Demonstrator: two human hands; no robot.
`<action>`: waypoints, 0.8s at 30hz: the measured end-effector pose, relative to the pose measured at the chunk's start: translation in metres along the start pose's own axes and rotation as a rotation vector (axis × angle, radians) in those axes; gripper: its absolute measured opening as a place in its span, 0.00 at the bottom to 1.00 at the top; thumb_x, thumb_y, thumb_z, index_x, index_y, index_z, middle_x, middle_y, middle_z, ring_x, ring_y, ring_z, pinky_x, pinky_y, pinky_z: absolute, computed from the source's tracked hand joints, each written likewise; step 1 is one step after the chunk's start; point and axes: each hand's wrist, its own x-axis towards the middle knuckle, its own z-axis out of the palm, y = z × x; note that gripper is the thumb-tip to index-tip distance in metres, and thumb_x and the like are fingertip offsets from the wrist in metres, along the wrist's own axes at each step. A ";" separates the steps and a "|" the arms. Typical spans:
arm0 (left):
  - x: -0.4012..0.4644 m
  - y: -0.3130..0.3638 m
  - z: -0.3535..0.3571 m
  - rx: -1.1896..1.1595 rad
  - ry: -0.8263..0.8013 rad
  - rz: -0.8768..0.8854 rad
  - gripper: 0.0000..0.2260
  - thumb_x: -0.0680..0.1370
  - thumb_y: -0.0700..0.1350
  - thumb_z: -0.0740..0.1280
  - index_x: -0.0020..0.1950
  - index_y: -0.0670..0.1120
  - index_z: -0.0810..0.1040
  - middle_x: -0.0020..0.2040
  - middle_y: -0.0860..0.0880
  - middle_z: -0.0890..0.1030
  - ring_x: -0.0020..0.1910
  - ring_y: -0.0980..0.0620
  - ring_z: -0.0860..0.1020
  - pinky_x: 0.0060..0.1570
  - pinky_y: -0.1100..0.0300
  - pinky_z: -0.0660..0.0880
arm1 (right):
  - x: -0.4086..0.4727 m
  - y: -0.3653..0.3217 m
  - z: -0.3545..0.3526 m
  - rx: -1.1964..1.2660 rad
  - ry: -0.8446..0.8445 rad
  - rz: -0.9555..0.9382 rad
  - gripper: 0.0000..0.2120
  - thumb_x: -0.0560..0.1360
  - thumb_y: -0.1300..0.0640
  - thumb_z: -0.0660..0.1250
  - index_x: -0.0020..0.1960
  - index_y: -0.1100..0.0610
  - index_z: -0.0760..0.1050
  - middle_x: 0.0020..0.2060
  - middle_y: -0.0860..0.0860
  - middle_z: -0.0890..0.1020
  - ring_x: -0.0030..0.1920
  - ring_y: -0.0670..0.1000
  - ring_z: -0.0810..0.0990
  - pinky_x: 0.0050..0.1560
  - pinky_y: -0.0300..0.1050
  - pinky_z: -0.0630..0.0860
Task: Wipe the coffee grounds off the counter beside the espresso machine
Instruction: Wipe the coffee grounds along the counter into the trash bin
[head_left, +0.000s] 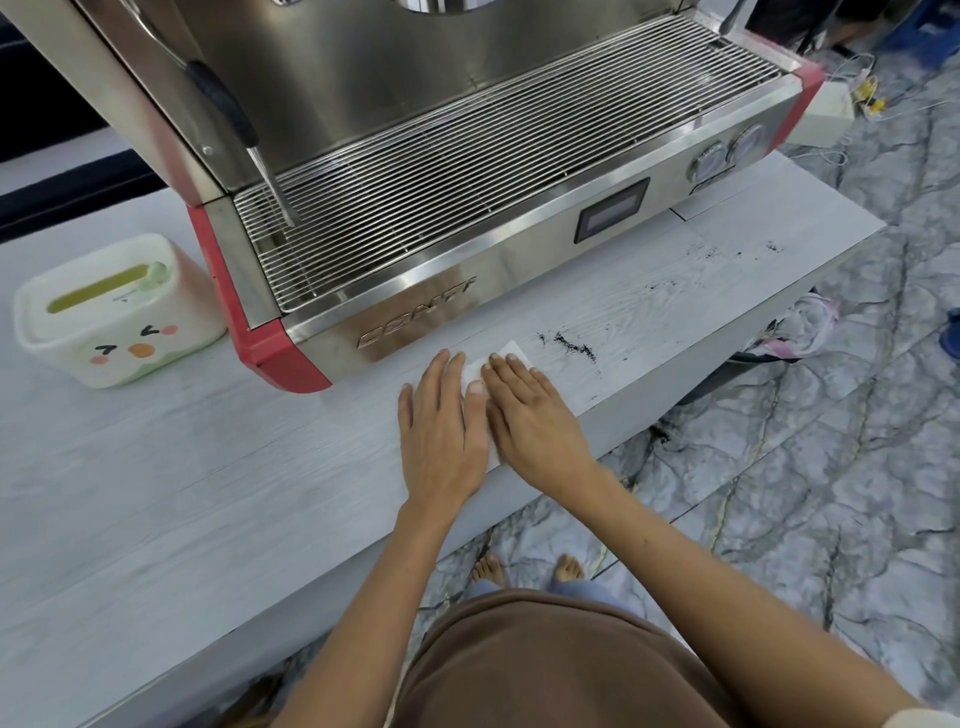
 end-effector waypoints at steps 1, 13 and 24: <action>0.000 0.000 0.000 0.014 0.001 0.003 0.26 0.83 0.57 0.45 0.78 0.50 0.65 0.79 0.52 0.65 0.79 0.58 0.58 0.79 0.49 0.49 | 0.003 0.003 -0.001 -0.003 -0.007 0.011 0.23 0.81 0.52 0.50 0.70 0.63 0.69 0.70 0.59 0.70 0.72 0.57 0.66 0.72 0.52 0.60; 0.002 0.006 0.007 0.111 0.002 -0.016 0.27 0.83 0.59 0.44 0.78 0.50 0.65 0.79 0.52 0.64 0.79 0.55 0.59 0.79 0.48 0.47 | 0.013 0.059 -0.021 -0.017 0.005 0.090 0.25 0.81 0.51 0.49 0.72 0.62 0.67 0.71 0.57 0.68 0.73 0.55 0.64 0.73 0.54 0.59; 0.002 0.019 0.021 0.163 -0.021 -0.047 0.28 0.83 0.60 0.43 0.79 0.51 0.63 0.80 0.52 0.62 0.80 0.53 0.55 0.79 0.46 0.43 | 0.020 0.113 -0.050 0.022 0.039 0.073 0.19 0.81 0.56 0.55 0.68 0.62 0.72 0.68 0.58 0.73 0.69 0.58 0.70 0.71 0.53 0.62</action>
